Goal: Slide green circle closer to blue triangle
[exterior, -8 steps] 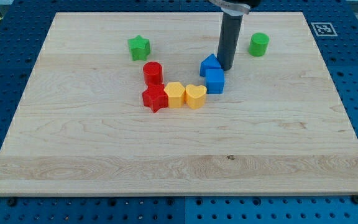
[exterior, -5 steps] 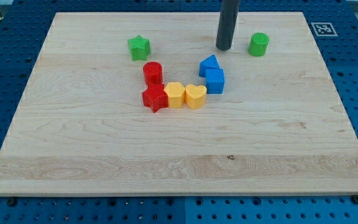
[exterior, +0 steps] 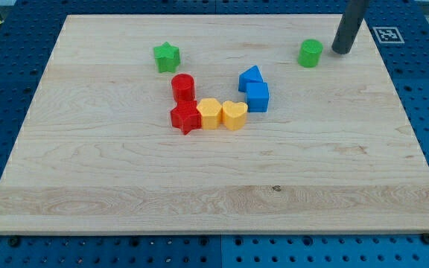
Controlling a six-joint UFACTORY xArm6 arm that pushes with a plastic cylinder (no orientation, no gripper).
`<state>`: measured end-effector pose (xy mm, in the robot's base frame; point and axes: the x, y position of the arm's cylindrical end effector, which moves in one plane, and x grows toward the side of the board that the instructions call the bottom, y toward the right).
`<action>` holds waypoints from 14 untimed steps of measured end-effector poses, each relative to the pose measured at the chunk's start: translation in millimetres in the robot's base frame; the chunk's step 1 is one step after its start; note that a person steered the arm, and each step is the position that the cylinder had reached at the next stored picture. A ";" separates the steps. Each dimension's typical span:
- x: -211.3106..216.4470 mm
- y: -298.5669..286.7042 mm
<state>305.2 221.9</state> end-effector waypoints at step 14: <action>-25.0 -154.1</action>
<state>280.2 67.8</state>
